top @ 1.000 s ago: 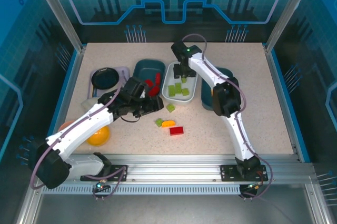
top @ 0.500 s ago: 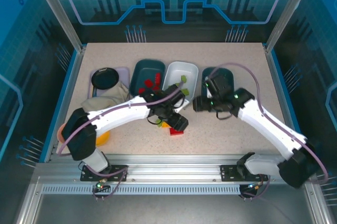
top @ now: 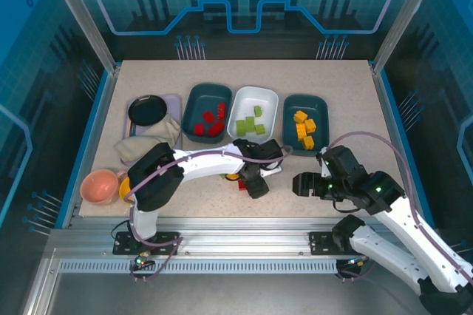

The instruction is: Sort the legos into containers by color

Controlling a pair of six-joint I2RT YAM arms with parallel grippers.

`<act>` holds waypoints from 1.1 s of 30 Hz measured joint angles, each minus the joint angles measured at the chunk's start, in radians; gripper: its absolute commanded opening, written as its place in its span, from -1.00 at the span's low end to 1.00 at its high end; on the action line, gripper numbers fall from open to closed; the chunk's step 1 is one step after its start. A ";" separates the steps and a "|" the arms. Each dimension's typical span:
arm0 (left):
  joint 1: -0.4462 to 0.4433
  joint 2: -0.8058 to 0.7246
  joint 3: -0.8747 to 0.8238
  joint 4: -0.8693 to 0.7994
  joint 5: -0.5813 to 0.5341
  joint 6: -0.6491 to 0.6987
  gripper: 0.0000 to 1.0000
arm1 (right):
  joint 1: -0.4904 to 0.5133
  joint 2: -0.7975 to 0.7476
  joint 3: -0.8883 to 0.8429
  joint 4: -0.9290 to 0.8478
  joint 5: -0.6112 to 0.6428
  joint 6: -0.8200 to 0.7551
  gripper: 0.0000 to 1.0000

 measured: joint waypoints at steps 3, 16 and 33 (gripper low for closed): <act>-0.010 0.031 0.003 0.001 -0.026 0.011 0.45 | 0.000 -0.013 0.000 -0.027 0.000 0.006 0.69; -0.043 0.061 0.005 0.005 -0.066 0.000 -0.28 | 0.000 -0.014 0.000 -0.046 -0.003 0.009 0.68; 0.038 -0.051 0.110 -0.041 -0.116 -0.166 -0.50 | -0.007 0.021 0.018 0.029 -0.045 -0.053 0.60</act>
